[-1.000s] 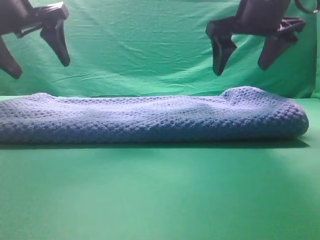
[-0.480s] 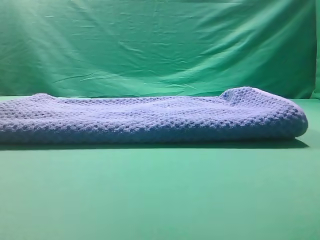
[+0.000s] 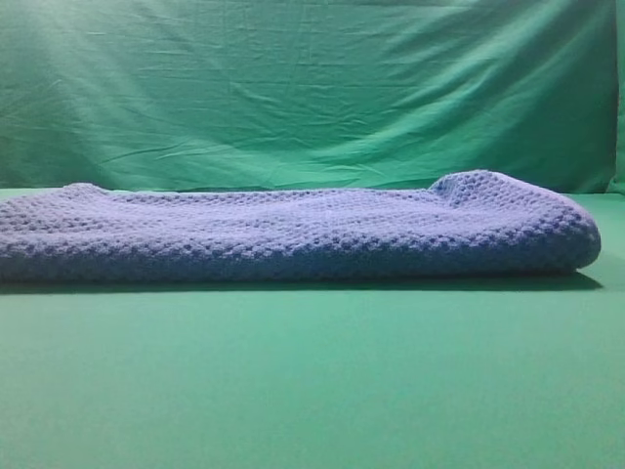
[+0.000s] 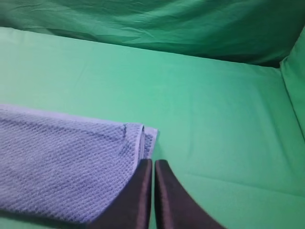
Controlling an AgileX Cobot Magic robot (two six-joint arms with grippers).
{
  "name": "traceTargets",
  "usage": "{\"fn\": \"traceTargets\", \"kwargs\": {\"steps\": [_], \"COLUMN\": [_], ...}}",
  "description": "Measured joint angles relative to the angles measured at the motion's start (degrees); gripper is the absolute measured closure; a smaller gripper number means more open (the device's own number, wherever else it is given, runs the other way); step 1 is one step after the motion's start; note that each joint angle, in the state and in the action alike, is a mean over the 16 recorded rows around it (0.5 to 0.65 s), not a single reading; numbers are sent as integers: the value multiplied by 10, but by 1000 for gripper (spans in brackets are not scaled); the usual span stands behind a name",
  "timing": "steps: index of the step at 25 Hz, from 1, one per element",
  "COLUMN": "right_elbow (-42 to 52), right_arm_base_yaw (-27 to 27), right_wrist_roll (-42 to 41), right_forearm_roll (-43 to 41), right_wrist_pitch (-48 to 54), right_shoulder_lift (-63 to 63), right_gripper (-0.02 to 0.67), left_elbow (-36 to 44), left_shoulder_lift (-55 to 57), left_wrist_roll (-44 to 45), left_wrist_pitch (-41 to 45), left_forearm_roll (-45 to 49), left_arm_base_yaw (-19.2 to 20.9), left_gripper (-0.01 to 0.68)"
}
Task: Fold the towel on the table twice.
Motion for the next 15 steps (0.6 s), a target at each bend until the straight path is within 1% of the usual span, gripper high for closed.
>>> {"fn": "traceTargets", "kwargs": {"steps": [8,15], "right_elbow": [118,206], "right_arm_base_yaw": [0,0], "right_wrist_roll": [-60,-88], "right_forearm_roll": [41,67], "right_wrist_pitch": [-28,-66], "right_shoulder_lift": [-173,-302], "right_gripper": [649,649], "left_elbow": [114,193], "left_shoulder_lift": [-190,-332], "left_wrist_roll": [25,27], "left_wrist_pitch": [9,12], "left_forearm_roll": [-3,-10], "left_arm_base_yaw": [0,0], "left_gripper": [673,673]}}
